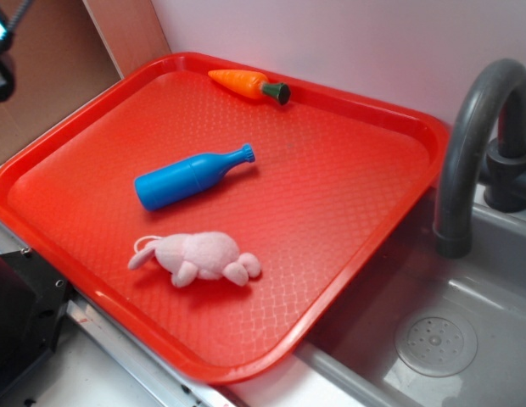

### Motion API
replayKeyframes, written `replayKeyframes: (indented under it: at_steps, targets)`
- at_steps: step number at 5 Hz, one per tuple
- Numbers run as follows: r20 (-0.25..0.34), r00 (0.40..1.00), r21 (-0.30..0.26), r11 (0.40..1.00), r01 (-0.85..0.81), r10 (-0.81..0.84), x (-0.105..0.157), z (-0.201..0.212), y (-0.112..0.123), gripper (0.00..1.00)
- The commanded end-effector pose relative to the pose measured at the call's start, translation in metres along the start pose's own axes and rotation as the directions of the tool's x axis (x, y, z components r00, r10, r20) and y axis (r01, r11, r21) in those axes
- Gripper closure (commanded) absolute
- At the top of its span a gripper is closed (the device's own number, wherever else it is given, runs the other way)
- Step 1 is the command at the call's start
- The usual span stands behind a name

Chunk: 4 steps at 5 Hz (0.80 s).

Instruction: Grab the blue bottle.

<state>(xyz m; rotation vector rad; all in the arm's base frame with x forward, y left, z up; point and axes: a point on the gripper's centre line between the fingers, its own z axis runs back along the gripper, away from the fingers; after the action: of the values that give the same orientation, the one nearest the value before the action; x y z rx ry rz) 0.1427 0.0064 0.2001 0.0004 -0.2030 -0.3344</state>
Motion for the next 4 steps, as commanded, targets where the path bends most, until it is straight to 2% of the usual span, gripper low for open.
replayKeyframes:
  at_steps: [1, 2, 4]
  targets:
    - [-0.07, 0.997, 0.069, 0.998, -0.011, 0.016, 0.035, -0.043, 0.025, 0.0]
    - [-0.1, 0.995, 0.065, 0.998, 0.015, -0.008, 0.047, -0.068, 0.022, 0.0]
    - [-0.171, 0.983, 0.001, 0.998, 0.064, -0.063, 0.055, -0.122, 0.012, 0.0]
